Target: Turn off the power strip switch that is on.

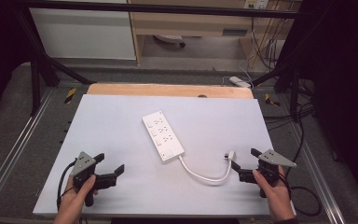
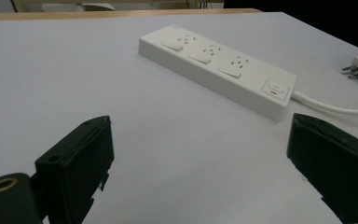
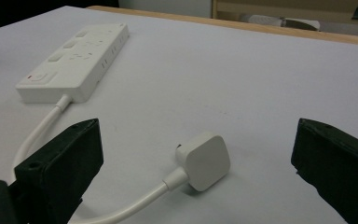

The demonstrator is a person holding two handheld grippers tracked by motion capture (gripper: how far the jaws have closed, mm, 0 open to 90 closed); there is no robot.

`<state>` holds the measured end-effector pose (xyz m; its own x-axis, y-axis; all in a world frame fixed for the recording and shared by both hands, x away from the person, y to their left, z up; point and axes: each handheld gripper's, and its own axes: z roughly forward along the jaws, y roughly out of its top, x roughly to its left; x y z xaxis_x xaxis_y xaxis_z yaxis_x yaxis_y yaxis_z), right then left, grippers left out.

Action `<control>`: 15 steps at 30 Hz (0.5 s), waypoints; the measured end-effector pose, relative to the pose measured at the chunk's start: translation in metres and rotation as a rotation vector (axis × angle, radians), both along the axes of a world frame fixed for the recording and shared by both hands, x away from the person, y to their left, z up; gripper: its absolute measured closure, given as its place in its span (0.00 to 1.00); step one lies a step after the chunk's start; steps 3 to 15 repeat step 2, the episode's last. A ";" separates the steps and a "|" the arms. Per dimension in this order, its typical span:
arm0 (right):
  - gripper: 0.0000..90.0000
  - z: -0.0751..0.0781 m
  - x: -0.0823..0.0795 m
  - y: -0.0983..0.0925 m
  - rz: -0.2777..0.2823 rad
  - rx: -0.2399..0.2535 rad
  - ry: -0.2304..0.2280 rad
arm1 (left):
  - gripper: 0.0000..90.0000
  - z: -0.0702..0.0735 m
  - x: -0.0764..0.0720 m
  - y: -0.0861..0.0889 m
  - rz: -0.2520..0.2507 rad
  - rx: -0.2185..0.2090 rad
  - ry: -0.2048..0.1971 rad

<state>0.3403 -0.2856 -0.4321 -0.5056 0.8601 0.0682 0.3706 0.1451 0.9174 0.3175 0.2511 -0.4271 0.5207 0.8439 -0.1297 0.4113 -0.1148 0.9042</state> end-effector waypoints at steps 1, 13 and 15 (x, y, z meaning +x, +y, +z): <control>0.03 0.000 0.000 -0.001 -0.007 -0.004 0.002 | 0.07 0.000 0.000 -0.001 0.001 0.004 -0.001; 0.03 0.000 0.001 -0.002 -0.015 -0.005 0.005 | 0.08 -0.001 0.000 -0.002 -0.001 0.012 -0.003; 0.03 0.000 0.001 -0.002 -0.015 -0.005 0.005 | 0.08 -0.001 0.000 -0.002 -0.001 0.012 -0.003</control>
